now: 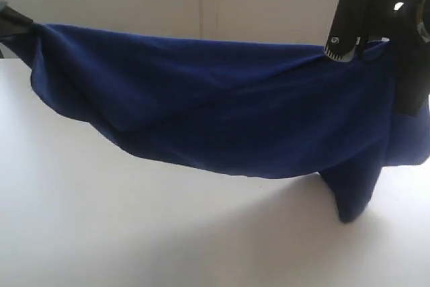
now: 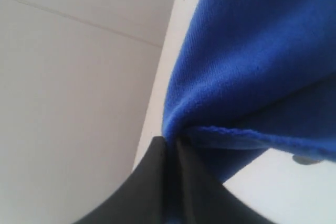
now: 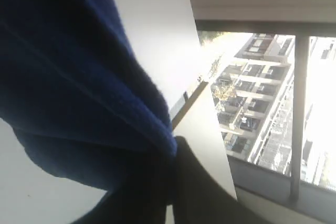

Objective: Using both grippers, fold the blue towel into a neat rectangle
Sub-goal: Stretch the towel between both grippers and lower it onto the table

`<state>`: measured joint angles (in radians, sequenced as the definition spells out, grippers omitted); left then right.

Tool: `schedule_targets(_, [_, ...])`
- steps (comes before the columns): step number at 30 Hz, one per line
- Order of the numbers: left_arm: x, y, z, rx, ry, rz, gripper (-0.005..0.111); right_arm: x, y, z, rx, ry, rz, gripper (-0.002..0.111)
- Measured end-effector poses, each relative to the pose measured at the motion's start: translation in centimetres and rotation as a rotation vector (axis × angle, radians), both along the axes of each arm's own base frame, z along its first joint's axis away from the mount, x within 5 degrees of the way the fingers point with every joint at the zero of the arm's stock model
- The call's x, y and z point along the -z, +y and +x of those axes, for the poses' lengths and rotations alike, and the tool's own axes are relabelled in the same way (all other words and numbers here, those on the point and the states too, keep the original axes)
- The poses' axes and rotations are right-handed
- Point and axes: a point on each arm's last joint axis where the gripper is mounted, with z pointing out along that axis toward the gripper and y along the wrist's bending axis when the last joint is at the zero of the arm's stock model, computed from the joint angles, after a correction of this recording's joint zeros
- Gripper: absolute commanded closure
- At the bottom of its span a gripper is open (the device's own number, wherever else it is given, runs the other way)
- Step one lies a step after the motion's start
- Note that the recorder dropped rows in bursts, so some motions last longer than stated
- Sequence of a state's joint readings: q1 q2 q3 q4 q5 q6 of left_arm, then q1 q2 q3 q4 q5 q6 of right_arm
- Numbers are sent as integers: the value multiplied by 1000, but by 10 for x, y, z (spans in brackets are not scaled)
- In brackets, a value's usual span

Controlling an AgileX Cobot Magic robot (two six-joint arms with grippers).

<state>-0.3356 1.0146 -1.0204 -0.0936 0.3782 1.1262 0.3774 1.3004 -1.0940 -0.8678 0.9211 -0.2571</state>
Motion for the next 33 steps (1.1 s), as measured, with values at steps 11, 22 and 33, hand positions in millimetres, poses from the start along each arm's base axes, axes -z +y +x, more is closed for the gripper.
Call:
schedule_targets(11, [20,-5,10,-5,150,17,107,-34,-21,-16,92,-188,-142,108])
schedule_targets(22, [44,0,-35,-100,753,-21,107,-16,-12,-55,-142,265,-64,108])
schedule_targets(33, [123,-1,-8,-189,742,17,107,33,17,1,-211,333,-35,108])
